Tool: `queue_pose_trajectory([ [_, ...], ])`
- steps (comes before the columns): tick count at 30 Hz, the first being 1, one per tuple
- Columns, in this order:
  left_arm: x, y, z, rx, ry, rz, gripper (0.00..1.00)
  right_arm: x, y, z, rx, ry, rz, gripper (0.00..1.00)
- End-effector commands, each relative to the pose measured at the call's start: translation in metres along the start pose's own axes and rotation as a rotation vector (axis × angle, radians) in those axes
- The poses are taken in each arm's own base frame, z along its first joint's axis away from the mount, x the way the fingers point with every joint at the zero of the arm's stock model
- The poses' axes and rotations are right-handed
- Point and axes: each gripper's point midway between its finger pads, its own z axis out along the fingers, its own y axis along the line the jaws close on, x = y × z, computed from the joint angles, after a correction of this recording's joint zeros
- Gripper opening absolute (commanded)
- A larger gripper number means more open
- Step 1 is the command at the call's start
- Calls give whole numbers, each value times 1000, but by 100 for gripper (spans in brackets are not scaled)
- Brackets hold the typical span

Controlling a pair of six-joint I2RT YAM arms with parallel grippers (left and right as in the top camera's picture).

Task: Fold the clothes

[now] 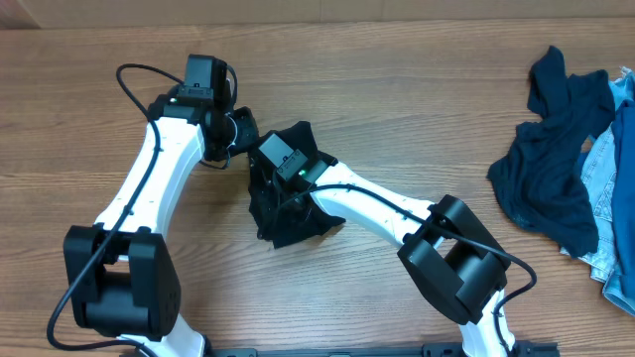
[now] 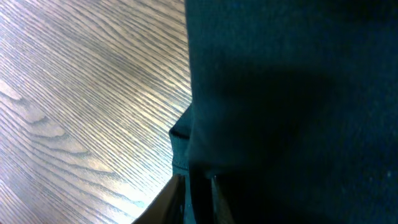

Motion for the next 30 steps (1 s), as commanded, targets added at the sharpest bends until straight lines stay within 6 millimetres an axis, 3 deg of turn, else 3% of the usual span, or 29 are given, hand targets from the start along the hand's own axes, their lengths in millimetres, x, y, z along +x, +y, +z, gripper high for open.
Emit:
queue_pose_trajectory([
  [1,0,-3,13,31,38,-16,8,-5,8,-2,-21,-10,-11,12],
  [7,10,2,35,24,101,-47,8,-5,9,-2,-21,-11,-11,11],
  [8,10,2,37,22,105,-48,8,-5,9,-2,-21,-10,-11,17],
  [10,9,3,37,20,99,-46,8,-5,9,-3,-21,-10,-27,43],
  [12,8,3,38,16,97,-45,8,-6,10,-12,-17,-18,-69,46],
  [14,8,4,38,15,96,-45,8,-14,10,-30,15,-61,-78,49],
  [19,8,5,38,9,94,-45,8,-32,8,-129,37,-214,-45,49],
  [22,9,5,37,8,98,-47,7,-37,-15,-172,50,-264,21,39],
  [24,6,3,34,13,89,-23,10,-32,-49,-178,90,-226,117,23],
  [27,-10,-2,-5,-29,45,35,13,-15,-81,-152,104,-107,201,11],
  [30,-32,-13,-84,-78,-68,72,18,6,-87,-116,84,15,231,7],
])
